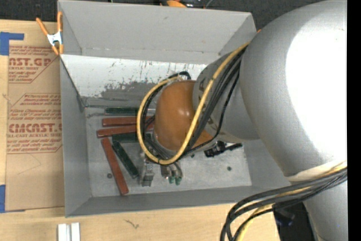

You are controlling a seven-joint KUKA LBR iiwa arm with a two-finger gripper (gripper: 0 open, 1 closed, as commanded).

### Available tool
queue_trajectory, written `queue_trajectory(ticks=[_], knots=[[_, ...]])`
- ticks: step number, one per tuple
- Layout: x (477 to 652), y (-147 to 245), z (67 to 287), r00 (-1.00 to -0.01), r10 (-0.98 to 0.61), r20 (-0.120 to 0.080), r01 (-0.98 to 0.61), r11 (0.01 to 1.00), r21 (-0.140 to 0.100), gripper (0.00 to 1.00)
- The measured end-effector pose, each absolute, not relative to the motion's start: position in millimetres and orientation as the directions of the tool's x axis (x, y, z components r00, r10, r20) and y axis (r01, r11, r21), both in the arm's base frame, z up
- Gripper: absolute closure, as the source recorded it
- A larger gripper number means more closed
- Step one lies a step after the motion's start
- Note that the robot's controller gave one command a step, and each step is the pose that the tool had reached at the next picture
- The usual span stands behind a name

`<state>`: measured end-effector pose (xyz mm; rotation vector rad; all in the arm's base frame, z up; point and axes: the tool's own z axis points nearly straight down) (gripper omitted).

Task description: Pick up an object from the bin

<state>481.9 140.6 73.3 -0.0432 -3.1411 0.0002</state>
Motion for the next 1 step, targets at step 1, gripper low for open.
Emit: queue_trajectory(ticks=[1], knots=[[483.0,140.9,73.8,-1.0,0.028,-0.005,0.028,1.0,0.001,0.0]])
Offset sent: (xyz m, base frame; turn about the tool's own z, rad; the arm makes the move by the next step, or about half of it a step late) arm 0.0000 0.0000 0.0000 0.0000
